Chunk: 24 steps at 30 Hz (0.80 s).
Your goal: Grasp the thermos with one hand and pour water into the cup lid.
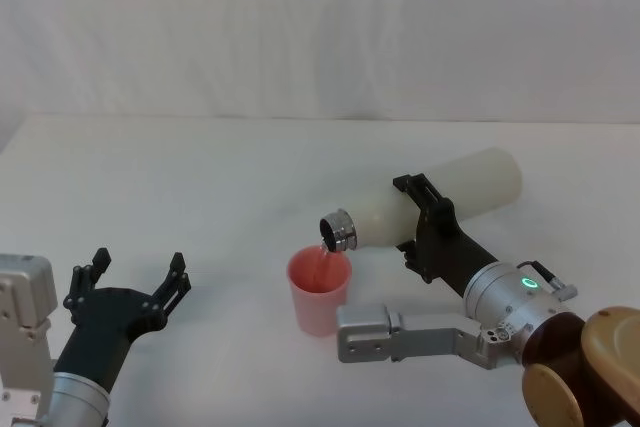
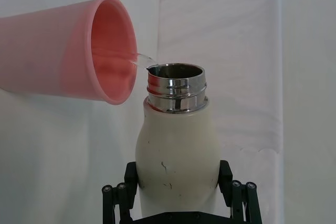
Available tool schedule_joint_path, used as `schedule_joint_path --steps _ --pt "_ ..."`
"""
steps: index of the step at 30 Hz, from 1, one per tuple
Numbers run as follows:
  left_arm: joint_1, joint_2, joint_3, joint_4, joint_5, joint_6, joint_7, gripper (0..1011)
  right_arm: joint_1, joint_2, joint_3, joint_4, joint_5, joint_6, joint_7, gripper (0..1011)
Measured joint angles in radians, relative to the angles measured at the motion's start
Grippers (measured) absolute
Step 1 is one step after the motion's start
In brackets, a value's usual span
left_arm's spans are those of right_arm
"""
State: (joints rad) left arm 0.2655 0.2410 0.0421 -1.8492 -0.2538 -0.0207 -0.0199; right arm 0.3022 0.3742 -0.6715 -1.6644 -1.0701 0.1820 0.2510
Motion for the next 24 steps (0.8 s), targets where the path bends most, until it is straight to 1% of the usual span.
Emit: schedule_joint_path --steps 24 --pt "0.000 0.000 0.000 0.000 0.000 0.000 0.000 1001 -0.002 0.001 0.003 -0.001 0.003 0.001 0.001 947"
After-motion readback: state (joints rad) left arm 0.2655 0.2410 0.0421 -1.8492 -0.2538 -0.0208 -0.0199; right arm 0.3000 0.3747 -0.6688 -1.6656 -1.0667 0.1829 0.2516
